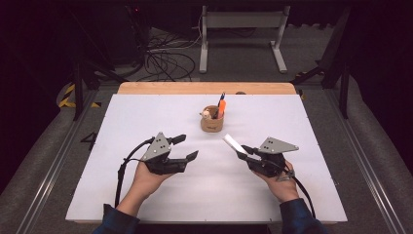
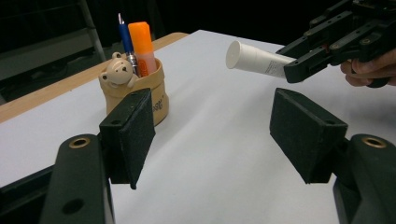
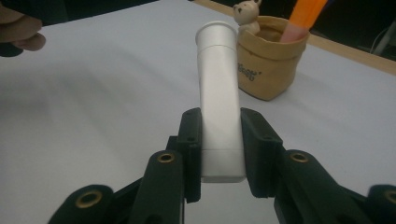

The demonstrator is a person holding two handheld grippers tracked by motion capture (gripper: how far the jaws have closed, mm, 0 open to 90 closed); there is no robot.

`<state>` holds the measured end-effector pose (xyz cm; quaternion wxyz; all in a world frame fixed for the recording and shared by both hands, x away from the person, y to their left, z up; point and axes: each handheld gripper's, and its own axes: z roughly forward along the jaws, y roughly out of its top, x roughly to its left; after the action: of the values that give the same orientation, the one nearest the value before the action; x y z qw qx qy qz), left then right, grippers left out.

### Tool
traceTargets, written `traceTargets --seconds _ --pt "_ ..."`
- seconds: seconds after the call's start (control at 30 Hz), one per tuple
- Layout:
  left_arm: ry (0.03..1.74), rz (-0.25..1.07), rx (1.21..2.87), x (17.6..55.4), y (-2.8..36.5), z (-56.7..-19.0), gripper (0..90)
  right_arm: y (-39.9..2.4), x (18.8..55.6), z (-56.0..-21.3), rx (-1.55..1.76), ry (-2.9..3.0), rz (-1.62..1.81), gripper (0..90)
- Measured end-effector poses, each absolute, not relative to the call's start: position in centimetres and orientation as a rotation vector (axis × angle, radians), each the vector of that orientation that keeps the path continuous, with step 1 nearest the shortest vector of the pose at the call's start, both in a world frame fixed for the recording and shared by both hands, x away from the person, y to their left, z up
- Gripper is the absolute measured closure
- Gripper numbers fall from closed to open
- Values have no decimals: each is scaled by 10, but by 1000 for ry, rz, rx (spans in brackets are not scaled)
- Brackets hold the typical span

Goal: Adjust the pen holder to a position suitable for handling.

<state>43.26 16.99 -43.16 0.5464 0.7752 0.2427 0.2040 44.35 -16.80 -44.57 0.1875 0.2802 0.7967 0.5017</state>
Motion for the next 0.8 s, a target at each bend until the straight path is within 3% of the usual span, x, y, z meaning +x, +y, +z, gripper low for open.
traceTargets --seconds 0.13,0.8 --pt "567 446 1831 432 166 -434 382 -160 439 -444 765 2233 1436 716" --pt "552 335 1802 433 153 -439 411 -130 424 -442 572 2242 1514 716"
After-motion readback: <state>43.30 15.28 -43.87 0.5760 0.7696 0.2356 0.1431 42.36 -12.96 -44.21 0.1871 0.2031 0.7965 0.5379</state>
